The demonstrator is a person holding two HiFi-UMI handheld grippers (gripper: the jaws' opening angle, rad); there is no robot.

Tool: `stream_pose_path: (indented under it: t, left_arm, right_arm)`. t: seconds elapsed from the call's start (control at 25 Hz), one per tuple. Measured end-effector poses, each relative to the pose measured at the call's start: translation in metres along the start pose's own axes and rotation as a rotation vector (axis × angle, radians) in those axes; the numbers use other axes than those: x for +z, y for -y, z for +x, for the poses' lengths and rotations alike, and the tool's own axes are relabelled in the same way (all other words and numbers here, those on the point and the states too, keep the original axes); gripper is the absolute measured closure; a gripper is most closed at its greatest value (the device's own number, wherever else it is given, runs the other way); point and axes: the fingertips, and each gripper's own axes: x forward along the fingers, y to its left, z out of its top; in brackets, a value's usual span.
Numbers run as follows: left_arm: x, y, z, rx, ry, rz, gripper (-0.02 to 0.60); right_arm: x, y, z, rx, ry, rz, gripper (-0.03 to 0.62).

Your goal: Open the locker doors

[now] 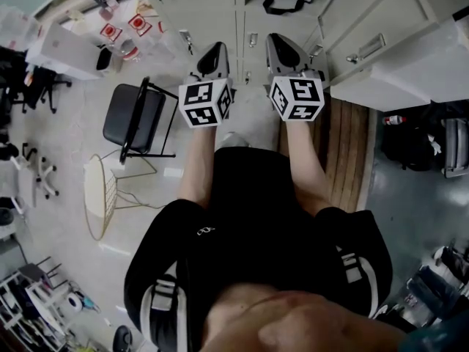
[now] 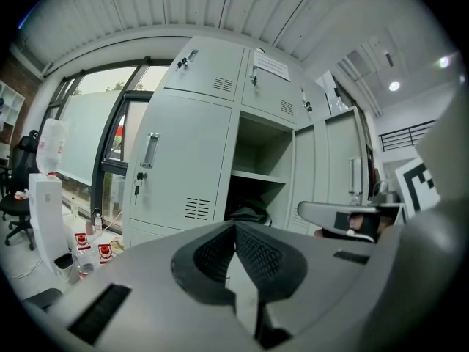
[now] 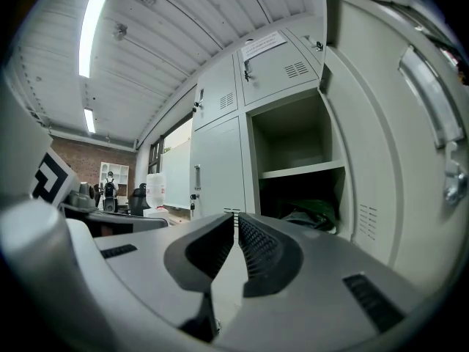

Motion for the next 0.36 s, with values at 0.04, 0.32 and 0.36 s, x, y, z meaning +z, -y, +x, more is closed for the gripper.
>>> stream_pose_path:
  t: [0.04,0.32,0.36]
  left_arm:
    - [-0.0005,0.0007,0.0011,-0.002,0.000,0.001,0.571]
    - [-0.0009,0.0045,0.0061,-0.008,-0.003,0.001,0.571]
    - [-0.0001,0.0055,0.0073,-0.009,-0.001,0.002,0.571]
  right_arm:
    - [-0.0003,0.0007,0.0007,0.000,0.000,0.000,0.560]
    - [0.0017,0.0080,0.0013,-0.007,0.005,-0.001,0.560]
    - [0.0025,0.0089,0.0019,-0.006,0.007,-0.002,0.560]
